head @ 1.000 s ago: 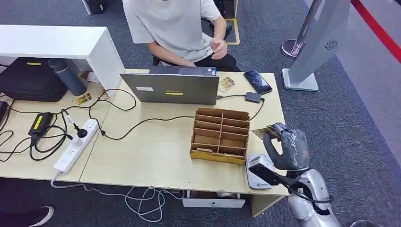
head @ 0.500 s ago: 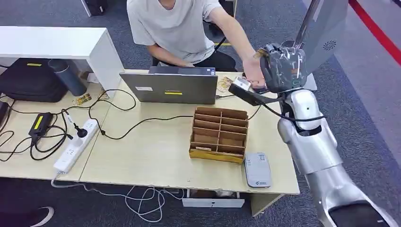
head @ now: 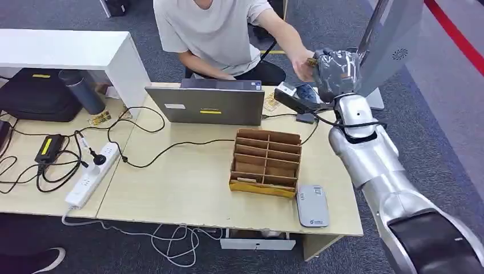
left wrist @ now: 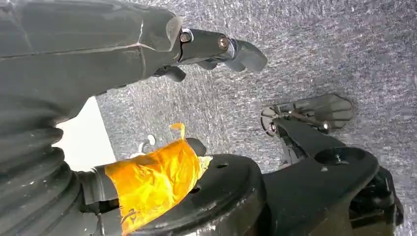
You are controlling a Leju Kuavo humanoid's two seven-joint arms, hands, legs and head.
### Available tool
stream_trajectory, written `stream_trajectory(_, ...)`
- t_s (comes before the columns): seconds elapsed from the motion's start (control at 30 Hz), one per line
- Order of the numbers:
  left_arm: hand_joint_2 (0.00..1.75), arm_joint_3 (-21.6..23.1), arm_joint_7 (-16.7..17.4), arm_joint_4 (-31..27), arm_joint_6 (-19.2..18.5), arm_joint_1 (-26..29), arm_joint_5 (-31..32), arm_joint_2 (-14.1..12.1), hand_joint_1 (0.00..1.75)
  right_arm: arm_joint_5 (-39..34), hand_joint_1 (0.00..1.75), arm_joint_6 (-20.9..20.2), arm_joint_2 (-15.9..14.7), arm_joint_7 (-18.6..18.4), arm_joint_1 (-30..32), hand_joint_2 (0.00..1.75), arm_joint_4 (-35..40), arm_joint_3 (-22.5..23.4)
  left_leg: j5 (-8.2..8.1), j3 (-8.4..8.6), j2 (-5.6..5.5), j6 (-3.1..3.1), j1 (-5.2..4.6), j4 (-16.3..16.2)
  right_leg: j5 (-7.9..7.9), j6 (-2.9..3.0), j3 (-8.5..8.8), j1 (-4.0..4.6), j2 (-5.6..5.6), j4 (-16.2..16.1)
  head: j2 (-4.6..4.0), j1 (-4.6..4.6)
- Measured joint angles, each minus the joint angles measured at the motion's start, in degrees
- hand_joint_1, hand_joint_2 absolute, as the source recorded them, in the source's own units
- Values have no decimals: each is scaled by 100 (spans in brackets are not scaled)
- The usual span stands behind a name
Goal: Pass the card to the sensor for recognition and then transmit it.
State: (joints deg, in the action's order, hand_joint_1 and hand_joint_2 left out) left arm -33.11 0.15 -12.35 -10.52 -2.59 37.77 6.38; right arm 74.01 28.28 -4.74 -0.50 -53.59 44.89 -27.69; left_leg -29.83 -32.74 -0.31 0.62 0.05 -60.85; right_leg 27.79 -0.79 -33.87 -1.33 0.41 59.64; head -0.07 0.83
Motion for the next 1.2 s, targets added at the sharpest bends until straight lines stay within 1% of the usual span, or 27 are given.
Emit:
stream_trajectory(0.07,175,0,-35,0,-65,-1,-13,2,0,-44,0,35,0,72,10,175,-35,-2,0,33,1,0,0,0,0,0,-5,1,2,0,0,0)
stream_trajectory(0.1,175,0,-33,0,-26,0,-28,4,0,-87,0,56,0,120,31,0,-44,-2,0,32,2,0,1,0,0,0,-9,1,2,0,0,-2)
stream_trajectory(0.2,175,-7,-15,0,53,6,-61,11,0,-211,0,65,0,231,148,0,-31,-2,0,33,2,0,1,0,0,0,-10,2,3,0,0,-2)
stream_trajectory(0.23,175,-11,-13,0,79,5,-70,11,0,-322,0,57,0,297,212,175,9,2,0,33,2,0,1,0,0,0,-10,2,3,0,0,-2)
stream_trajectory(0.27,175,-13,-9,0,83,5,-76,11,0,-386,0,48,-2,366,251,175,39,7,0,33,2,0,1,0,0,0,-9,2,3,0,0,-2)
stream_trajectory(0.33,175,-48,37,0,99,6,-103,13,0,-653,0,7,-22,624,534,175,338,9,0,35,3,0,2,0,0,0,-10,3,3,0,0,0)
stream_trajectory(0.4,175,-90,42,0,103,9,-136,22,0,-833,0,9,-77,765,833,175,665,9,0,34,1,0,2,0,0,0,-9,3,1,0,0,0)
stream_trajectory(0.5,175,-153,46,0,103,16,-153,24,0,-952,0,6,-157,846,1213,175,1115,9,0,31,2,0,2,0,0,0,-10,2,3,0,0,0)
stream_trajectory(0.6,175,-179,46,0,103,14,-162,24,0,-986,0,2,-206,859,1371,175,1340,9,0,31,6,0,2,0,0,0,-13,2,7,0,0,-2)
stream_trajectory(0.73,175,-245,92,0,134,18,-218,28,0,-1184,0,-105,-357,1037,1711,175,1818,11,0,33,3,0,2,-2,0,0,-11,3,3,-3,0,-2)
stream_trajectory(0.8,175,-315,101,0,153,21,-275,33,0,-1370,0,-63,-550,1207,2163,175,2365,26,-1,33,-6,0,2,-3,0,0,-8,3,-6,-7,0,2)
stream_trajectory(0.9,175,-431,107,0,204,52,-378,35,0,-1562,0,157,-926,1446,3069,175,3416,163,-2,17,-31,2,2,-2,3,-2,-13,3,-24,-11,0,-2)
stream_trajectory(1.0,175,-547,103,0,230,62,-446,35,0,-1580,0,341,-1249,1633,3937,175,4371,394,-9,13,-31,11,2,-1,7,-3,-16,3,-24,-16,0,0)
stream_trajectory(1.07,175,-630,96,0,250,69,-492,46,0,-1512,0,487,-1447,1783,4534,175,4987,597,-15,11,-30,6,2,-1,8,-4,-17,3,-24,-17,0,-2)
stream_trajectory(1.2,175,-748,90,0,278,79,-525,59,0,-1401,0,653,-1655,1945,5430,175,5769,958,-17,10,-22,4,2,0,8,-4,-18,3,-19,-17,0,-2)
